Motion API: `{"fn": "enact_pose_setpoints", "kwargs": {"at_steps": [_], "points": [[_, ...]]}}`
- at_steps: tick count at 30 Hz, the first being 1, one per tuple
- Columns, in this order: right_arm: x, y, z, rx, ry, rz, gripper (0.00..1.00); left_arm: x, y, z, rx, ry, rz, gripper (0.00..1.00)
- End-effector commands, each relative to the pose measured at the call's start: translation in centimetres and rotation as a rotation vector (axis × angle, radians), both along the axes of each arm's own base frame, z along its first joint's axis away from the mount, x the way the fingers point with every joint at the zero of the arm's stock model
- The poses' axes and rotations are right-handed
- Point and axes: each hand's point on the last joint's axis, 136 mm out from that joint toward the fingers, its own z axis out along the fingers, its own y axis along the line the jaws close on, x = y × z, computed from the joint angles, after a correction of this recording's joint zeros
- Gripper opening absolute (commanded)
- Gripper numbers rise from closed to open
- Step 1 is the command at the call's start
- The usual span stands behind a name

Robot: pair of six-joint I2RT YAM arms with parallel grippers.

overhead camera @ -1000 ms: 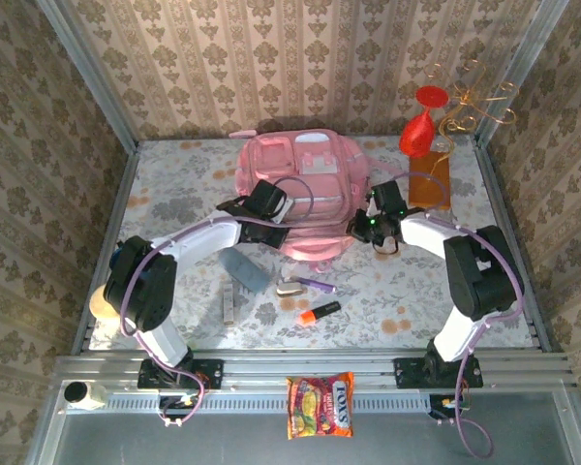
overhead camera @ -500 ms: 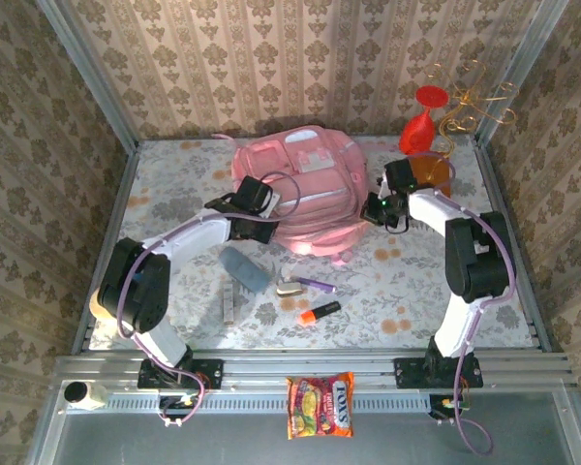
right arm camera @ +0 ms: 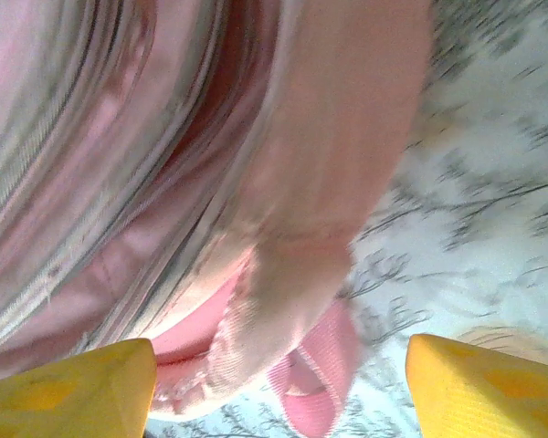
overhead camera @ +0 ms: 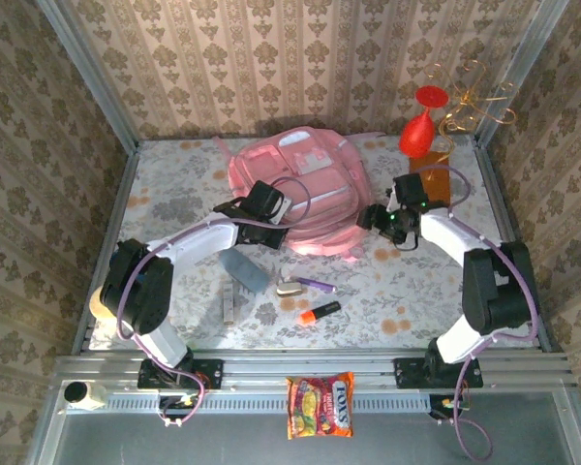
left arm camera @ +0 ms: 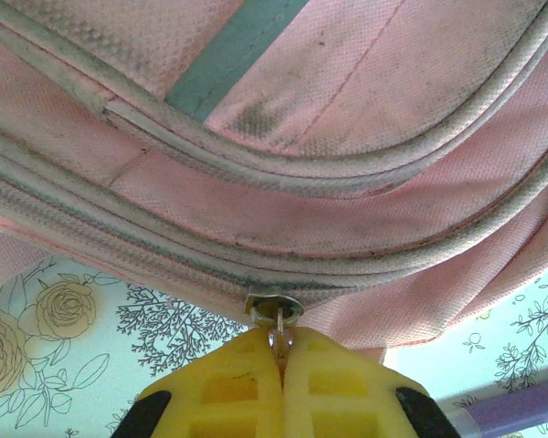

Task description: Pack books, pencil case, and school supplies into a backpack

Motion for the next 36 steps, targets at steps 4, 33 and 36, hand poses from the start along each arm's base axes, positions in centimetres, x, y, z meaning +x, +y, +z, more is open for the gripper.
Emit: {"fn": "enact_pose_setpoints", "kwargs": {"at_steps": [4,33,36], "points": [[1.0,2.5,-1.8,0.04,0.011,-0.003,0.57,0.2,-1.0,1.2,-0.026,-0.017,-0.012,0.0],[0.9,-7.1,-2.4,-0.142,0.034,-0.083,0.0,10.4,9.7,0.5,0.062,-0.098,0.226,0.0],[0.9,-6.9,-2.4,-0.131,0.032,-0.079,0.0,10.8,10.1,0.1,0.06,-0.092,0.237,0.0]]}}
